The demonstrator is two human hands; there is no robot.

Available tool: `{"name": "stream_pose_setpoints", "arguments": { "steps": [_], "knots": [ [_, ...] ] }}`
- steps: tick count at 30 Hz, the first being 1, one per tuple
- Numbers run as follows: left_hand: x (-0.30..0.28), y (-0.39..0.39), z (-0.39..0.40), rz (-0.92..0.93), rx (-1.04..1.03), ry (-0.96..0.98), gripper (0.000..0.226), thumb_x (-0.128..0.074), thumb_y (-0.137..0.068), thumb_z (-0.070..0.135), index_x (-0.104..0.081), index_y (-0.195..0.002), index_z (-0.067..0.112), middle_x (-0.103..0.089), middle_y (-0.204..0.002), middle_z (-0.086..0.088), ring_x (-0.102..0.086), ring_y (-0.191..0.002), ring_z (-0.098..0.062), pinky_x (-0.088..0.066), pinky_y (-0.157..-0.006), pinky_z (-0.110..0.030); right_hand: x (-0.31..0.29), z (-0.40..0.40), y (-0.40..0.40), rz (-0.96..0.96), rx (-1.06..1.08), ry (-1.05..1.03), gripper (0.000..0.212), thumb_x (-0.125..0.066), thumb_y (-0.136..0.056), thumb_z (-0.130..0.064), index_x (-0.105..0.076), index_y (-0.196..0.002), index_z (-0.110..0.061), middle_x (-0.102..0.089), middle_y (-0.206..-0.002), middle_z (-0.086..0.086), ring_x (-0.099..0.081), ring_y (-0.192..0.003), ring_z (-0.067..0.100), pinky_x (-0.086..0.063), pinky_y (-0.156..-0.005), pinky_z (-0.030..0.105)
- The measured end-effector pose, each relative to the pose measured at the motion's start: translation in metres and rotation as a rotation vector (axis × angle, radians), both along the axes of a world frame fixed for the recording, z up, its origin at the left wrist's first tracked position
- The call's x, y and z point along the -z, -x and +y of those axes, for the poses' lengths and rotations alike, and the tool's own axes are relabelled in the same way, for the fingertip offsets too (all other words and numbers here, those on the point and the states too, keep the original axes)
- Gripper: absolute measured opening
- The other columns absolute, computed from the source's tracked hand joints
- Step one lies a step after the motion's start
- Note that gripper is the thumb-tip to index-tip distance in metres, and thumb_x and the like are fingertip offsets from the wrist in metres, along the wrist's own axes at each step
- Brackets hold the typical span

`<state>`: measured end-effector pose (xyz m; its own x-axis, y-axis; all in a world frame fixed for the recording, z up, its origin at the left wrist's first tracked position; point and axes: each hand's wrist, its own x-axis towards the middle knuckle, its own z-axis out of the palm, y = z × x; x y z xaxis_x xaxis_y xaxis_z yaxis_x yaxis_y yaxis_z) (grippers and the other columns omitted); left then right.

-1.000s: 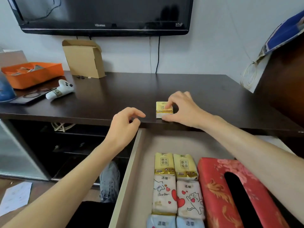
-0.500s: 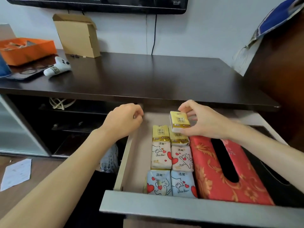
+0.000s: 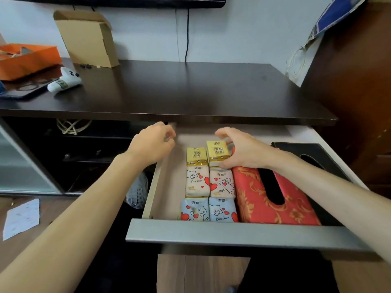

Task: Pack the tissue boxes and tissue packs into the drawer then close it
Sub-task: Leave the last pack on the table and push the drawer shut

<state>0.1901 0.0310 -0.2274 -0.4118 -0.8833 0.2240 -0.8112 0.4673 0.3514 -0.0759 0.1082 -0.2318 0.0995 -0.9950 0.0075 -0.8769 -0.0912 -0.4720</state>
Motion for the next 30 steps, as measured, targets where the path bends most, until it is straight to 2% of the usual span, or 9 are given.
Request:
{"name": "stream_pose_setpoints", "arguments": {
  "steps": [2, 4, 9, 13, 17, 20, 22, 24, 30],
  "knots": [
    [-0.002, 0.0, 0.007, 0.005, 0.013, -0.004, 0.031, -0.049, -0.092, 0.027, -0.066, -0.117, 0.023, -0.059, -0.119, -0.001, -0.057, -0.108, -0.026, -0.051, -0.086, -0.046, -0.004, 0.006, 0.0, -0.045, -0.003, 0.021, 0.116, -0.087, -0.06, -0.052, -0.027, -0.158, -0.033, -0.038, -0.159, -0.007, -0.043, -0.141, 0.011, -0.044, -0.11, 0.039],
    [-0.005, -0.001, 0.019, 0.021, 0.025, 0.006, 0.032, -0.05, -0.092, 0.025, -0.066, -0.12, 0.02, -0.058, -0.123, -0.003, -0.053, -0.116, -0.026, -0.05, -0.089, -0.048, -0.01, 0.018, 0.0, -0.118, 0.016, 0.067, 0.113, -0.087, -0.065, -0.05, -0.026, -0.159, -0.031, -0.037, -0.162, -0.005, -0.04, -0.145, 0.01, -0.04, -0.114, 0.036],
    [-0.013, -0.006, 0.077, 0.271, 0.064, -0.031, 0.025, -0.054, -0.096, 0.025, -0.067, -0.117, 0.022, -0.065, -0.117, 0.005, -0.057, -0.111, -0.01, -0.048, -0.095, -0.036, -0.027, 0.08, 0.002, -0.159, 0.076, 0.187, 0.063, -0.078, -0.087, -0.039, -0.052, -0.144, -0.03, -0.056, -0.139, -0.014, -0.054, -0.123, 0.001, -0.049, -0.101, 0.03],
    [-0.015, -0.013, 0.148, 0.297, 0.151, -0.079, 0.017, -0.054, -0.094, 0.037, -0.067, -0.103, 0.033, -0.066, -0.095, 0.023, -0.06, -0.091, 0.002, -0.051, -0.083, -0.036, -0.023, 0.16, 0.003, -0.146, 0.107, 0.239, 0.04, -0.07, -0.091, -0.041, -0.062, -0.129, -0.035, -0.059, -0.119, -0.022, -0.058, -0.11, -0.001, -0.047, -0.088, 0.02],
    [0.004, -0.012, 0.212, 0.193, 0.281, 0.012, 0.03, -0.048, -0.093, 0.055, -0.063, -0.107, 0.034, -0.061, -0.103, 0.021, -0.058, -0.096, -0.002, -0.048, -0.076, -0.029, 0.005, 0.236, 0.009, -0.041, 0.174, 0.318, 0.045, -0.054, -0.093, -0.06, -0.057, -0.131, -0.037, -0.05, -0.126, -0.029, -0.048, -0.124, -0.002, -0.04, -0.095, 0.02],
    [0.023, -0.007, 0.227, 0.005, 0.292, 0.236, 0.045, -0.057, -0.089, 0.057, -0.066, -0.113, 0.021, -0.066, -0.107, 0.008, -0.06, -0.093, -0.019, -0.044, -0.077, -0.038, 0.034, 0.266, 0.02, 0.176, 0.276, 0.455, 0.06, -0.054, -0.093, -0.061, -0.058, -0.139, -0.022, -0.053, -0.139, -0.009, -0.05, -0.129, 0.013, -0.038, -0.106, 0.032],
    [0.032, -0.002, 0.222, -0.069, 0.278, 0.352, 0.045, -0.063, -0.085, 0.055, -0.068, -0.112, 0.019, -0.068, -0.102, 0.005, -0.061, -0.089, -0.023, -0.041, -0.074, -0.038, 0.052, 0.269, 0.026, 0.356, 0.34, 0.518, 0.067, -0.055, -0.092, -0.062, -0.062, -0.137, -0.014, -0.06, -0.138, 0.003, -0.054, -0.124, 0.027, -0.037, -0.104, 0.041],
    [0.038, 0.002, 0.214, -0.041, 0.266, 0.398, 0.038, -0.068, -0.082, 0.05, -0.068, -0.107, 0.022, -0.068, -0.096, 0.007, -0.06, -0.087, -0.022, -0.038, -0.07, -0.036, 0.065, 0.263, 0.031, 0.459, 0.373, 0.584, 0.066, -0.057, -0.091, -0.063, -0.065, -0.134, -0.013, -0.064, -0.132, 0.005, -0.053, -0.117, 0.03, -0.037, -0.095, 0.043],
    [0.039, 0.024, 0.169, -0.038, 0.224, 0.409, 0.041, -0.078, -0.071, 0.049, -0.067, -0.101, 0.023, -0.069, -0.094, 0.006, -0.06, -0.084, -0.022, -0.036, -0.064, -0.035, 0.072, 0.213, 0.049, 0.45, 0.414, 0.657, 0.066, -0.057, -0.088, -0.067, -0.062, -0.134, -0.019, -0.061, -0.122, -0.001, -0.051, -0.111, 0.028, -0.034, -0.09, 0.04]
  ]
}}
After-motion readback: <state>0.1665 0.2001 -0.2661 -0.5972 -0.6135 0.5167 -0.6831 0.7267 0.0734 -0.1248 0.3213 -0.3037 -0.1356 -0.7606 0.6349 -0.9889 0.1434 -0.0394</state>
